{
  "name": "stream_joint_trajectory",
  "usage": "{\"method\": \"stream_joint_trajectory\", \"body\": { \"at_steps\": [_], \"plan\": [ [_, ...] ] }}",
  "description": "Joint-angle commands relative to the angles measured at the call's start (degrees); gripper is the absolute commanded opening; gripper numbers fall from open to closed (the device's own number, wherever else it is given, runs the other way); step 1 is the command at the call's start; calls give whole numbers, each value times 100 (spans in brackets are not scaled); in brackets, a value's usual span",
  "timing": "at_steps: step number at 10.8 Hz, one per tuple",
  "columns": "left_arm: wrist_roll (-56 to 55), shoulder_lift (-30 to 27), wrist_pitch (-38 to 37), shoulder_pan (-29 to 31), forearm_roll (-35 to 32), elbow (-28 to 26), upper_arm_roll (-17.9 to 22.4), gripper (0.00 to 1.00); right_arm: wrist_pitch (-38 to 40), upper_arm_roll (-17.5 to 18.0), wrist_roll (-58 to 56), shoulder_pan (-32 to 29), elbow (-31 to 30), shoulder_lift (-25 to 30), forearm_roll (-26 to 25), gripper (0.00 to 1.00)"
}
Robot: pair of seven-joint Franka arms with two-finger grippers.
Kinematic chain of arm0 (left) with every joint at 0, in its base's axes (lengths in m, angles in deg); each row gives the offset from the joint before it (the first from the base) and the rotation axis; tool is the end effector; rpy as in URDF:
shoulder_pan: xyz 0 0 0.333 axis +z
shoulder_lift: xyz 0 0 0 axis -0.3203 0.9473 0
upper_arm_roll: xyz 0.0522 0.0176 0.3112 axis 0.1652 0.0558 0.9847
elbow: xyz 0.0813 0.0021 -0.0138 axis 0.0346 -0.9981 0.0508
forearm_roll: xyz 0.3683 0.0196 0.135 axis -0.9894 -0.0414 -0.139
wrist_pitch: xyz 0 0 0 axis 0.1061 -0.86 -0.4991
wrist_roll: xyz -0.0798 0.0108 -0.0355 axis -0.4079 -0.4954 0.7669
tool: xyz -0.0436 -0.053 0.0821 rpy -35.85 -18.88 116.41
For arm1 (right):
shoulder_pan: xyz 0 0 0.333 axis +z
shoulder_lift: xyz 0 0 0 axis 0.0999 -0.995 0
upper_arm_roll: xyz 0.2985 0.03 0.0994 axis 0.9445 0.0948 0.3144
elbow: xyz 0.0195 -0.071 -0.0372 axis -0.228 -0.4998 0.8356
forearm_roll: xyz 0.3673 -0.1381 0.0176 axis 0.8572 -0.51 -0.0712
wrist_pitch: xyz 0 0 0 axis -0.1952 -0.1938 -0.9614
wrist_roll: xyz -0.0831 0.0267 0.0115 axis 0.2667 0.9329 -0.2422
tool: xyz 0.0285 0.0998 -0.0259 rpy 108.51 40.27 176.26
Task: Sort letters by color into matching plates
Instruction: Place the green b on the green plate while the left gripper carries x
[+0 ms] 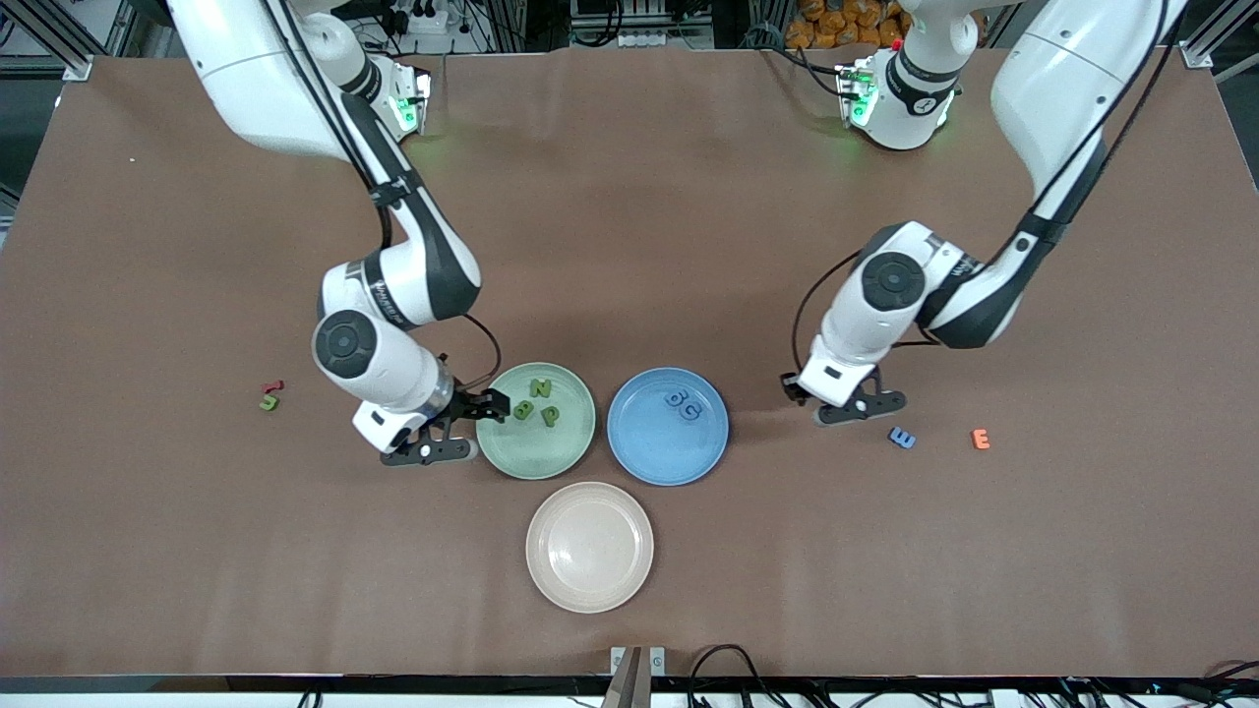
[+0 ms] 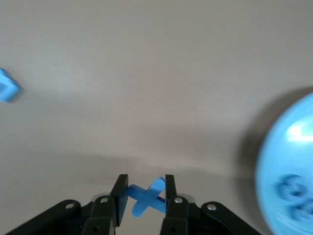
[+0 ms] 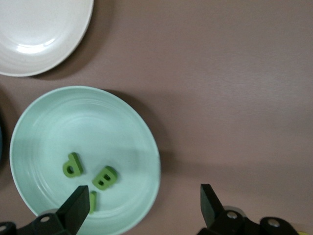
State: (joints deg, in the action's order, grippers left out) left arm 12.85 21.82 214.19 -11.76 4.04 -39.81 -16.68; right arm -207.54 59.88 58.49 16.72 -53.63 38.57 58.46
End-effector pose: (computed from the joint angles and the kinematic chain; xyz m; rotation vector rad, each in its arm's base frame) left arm 0.5641 -0.2678 0.2396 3.0714 0.3203 0.1580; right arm 0.6370 0.2471 0.2707 -3.0182 -0.1479 -0.0009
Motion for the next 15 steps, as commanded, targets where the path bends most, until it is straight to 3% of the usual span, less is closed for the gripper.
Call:
{"method": "stream_joint_trajectory", "body": {
  "at_steps": [1, 3, 8, 11, 13, 15],
  "plan": [
    [-838, 311, -129, -611, 148, 575, 31, 0, 198, 38, -826, -346, -332, 480, -164, 100],
    [-1286, 504, -138, -1024, 148, 830, 66, 0, 181, 29, -1493, -583, -428, 559, -199, 100],
    [-1938, 760, -146, -1649, 139, 1253, 84, 0, -548, 29, -3356, -1515, -1605, 1025, -323, 100],
    [-2219, 883, -146, -1956, 130, 1464, 128, 0, -558, 29, -3816, -1945, -1869, 1034, -332, 100],
    [-2264, 901, -146, -2229, 148, 1525, 408, 0, -584, -23, -3861, -2043, -1984, 1043, -366, 100],
    [-2404, 918, -146, -2283, 139, 1561, 453, 0, -925, -137, -3983, -2113, -2203, 1025, -708, 100]
  ]
}}
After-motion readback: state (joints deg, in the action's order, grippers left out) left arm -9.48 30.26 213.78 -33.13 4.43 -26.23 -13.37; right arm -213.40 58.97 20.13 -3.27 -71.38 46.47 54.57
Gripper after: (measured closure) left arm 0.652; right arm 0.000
